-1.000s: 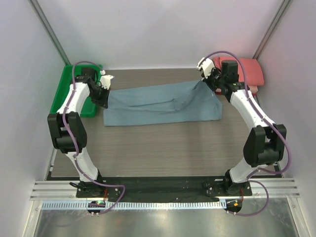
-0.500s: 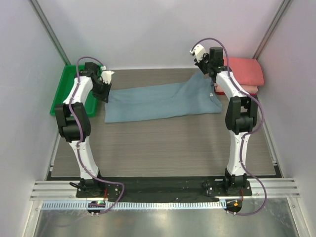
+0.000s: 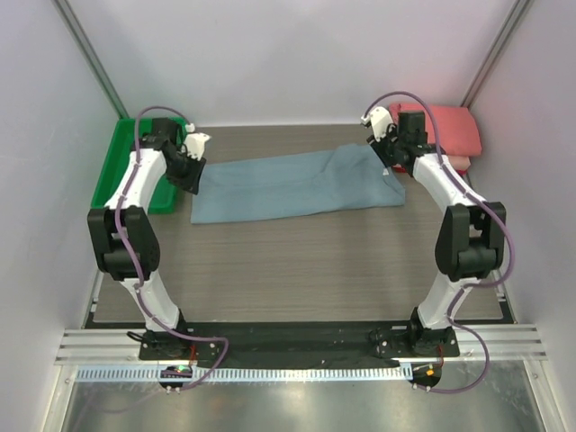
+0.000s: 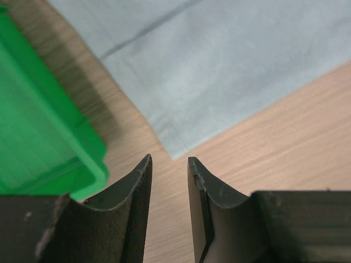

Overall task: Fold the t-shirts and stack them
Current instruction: Fold the tshirt

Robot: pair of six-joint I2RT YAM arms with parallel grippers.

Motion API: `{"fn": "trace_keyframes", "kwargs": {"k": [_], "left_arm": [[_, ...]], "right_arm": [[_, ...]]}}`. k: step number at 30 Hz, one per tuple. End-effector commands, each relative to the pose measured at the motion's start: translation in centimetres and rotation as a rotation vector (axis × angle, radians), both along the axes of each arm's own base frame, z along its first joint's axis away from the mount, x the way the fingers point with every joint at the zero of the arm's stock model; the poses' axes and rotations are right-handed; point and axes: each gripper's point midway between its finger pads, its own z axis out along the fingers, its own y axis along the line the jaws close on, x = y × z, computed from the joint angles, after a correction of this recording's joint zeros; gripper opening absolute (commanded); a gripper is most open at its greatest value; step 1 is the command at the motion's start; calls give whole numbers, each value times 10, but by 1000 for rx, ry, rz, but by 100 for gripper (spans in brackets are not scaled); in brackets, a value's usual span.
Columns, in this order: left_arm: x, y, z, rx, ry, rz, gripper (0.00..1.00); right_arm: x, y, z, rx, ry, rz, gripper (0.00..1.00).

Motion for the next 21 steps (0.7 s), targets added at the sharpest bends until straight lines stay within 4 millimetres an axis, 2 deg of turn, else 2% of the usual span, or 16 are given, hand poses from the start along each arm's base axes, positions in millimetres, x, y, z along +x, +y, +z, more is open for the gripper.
{"fn": "trace_keyframes", "kwargs": {"k": [1,2,3,6,11,14,17,18,21], "left_arm": [[-24,-10,-15,0,52,-89,33],[-26,-22,-20,-2,64,-124,33],[-28,-22,-28,-5,89,-122,33],[-27,-24,-40,-19,133,-114,33],[-15,-24,-64,-22,195,-92,31],[-16,-22,-76,-12,234,-86,31],[-17,-18,-88,7,258,-78,31],[-18,-18,-90,9,266,-78,30],[-22,-15,-102,24,292,-65,30]], "right_arm": [[-37,2,5,18,32,26,39],[-45,-2,-2,11,58,23,39],[-54,-3,-12,5,86,28,39],[-67,-15,-36,-1,150,4,39],[-78,-27,-74,-7,255,-31,38],[-82,-38,-94,-21,301,-55,37],[-86,-40,-109,-28,338,-56,37],[-89,-52,-114,-25,354,-84,37],[-99,-60,-133,-33,402,-95,36]]}}
